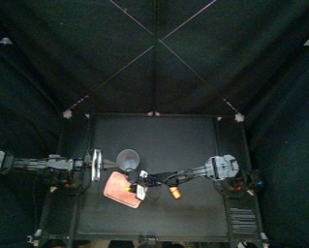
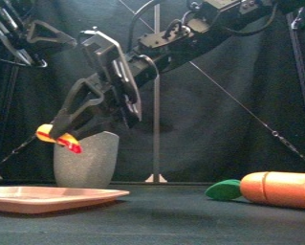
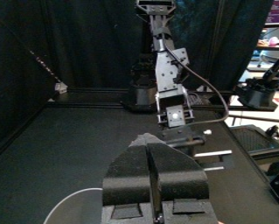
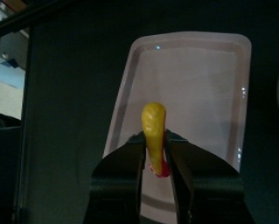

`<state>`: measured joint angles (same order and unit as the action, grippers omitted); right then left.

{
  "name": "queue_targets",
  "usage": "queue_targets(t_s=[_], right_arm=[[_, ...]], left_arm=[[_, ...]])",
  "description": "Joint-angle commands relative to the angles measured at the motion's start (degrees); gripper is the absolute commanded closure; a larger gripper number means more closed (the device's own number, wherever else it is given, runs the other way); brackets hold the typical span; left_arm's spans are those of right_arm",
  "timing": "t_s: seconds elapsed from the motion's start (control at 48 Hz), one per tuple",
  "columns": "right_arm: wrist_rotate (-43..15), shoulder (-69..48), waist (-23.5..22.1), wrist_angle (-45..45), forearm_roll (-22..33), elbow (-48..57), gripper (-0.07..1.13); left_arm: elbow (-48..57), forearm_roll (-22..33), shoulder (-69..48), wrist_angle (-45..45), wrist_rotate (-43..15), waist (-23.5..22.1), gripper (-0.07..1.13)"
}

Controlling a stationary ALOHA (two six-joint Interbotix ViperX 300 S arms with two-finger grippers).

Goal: Pick the shrimp then place it on the pink plate
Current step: Drop shrimp on the pink plate and return to neutral

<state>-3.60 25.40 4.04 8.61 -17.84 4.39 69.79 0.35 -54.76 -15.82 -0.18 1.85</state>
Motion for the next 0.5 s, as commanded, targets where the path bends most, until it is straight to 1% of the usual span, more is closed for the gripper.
queue_targets(t_s=[0.021, 0.125, 0.208, 0.5], right_arm=[[0.0, -0.3, -0.3, 0.1, 0.2, -3.0, 0.44], [-0.1, 0.3, -0.4, 0.1, 0.2, -3.1, 0.3], [-0.1, 0.3, -0.4, 0.1, 0.2, -3.0, 0.23], [0.1, -0.9, -0.4, 0.3, 0.3, -2.1, 0.22]], left_arm=[[-0.8, -0.2, 0.2, -0.5, -0.1, 0.2, 1.06], [-0.8, -0.2, 0.2, -0.5, 0.0, 0.2, 1.06], [-0.7, -0.2, 0.3, -0.5, 0.0, 0.2, 1.06], [-0.6, 0.0, 0.2, -0.5, 0.1, 0.1, 1.06]])
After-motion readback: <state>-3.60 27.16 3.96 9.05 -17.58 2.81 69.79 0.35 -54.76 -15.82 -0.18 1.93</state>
